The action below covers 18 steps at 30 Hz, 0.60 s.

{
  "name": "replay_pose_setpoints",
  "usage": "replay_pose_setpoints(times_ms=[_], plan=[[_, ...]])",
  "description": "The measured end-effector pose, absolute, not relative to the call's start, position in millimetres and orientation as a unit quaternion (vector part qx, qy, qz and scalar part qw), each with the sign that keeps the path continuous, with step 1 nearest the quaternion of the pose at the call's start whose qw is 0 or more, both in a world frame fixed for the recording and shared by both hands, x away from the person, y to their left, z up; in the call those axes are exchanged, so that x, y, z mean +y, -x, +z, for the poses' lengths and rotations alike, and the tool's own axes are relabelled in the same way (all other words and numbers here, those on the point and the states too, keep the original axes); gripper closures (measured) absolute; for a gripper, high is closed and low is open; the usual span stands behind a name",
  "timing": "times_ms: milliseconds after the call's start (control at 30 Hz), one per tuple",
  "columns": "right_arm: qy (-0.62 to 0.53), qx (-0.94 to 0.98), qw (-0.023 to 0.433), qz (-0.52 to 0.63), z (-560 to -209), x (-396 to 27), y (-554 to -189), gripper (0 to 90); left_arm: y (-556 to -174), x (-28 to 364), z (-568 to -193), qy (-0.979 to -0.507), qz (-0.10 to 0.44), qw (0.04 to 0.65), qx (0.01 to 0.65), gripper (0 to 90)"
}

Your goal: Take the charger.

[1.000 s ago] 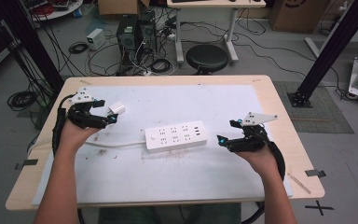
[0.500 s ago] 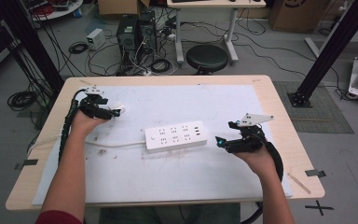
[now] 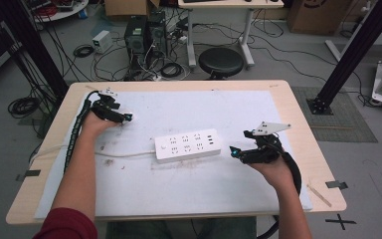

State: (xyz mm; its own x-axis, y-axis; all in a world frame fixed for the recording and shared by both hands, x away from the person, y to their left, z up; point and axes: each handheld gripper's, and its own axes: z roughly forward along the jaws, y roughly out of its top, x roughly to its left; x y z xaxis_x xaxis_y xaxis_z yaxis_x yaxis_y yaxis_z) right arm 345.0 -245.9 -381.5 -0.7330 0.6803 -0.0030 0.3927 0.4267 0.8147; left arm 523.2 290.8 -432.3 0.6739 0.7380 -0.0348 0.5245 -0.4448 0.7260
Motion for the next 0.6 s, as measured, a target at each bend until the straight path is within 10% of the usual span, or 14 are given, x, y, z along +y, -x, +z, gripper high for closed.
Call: replay_pose_setpoints(times_ms=[600], plan=[[-0.332,0.827,0.169,0.422,-380.2,-244.7,-344.8,20.0,-524.9,290.7,-443.2,-0.849,0.145,0.346,0.371,29.8]])
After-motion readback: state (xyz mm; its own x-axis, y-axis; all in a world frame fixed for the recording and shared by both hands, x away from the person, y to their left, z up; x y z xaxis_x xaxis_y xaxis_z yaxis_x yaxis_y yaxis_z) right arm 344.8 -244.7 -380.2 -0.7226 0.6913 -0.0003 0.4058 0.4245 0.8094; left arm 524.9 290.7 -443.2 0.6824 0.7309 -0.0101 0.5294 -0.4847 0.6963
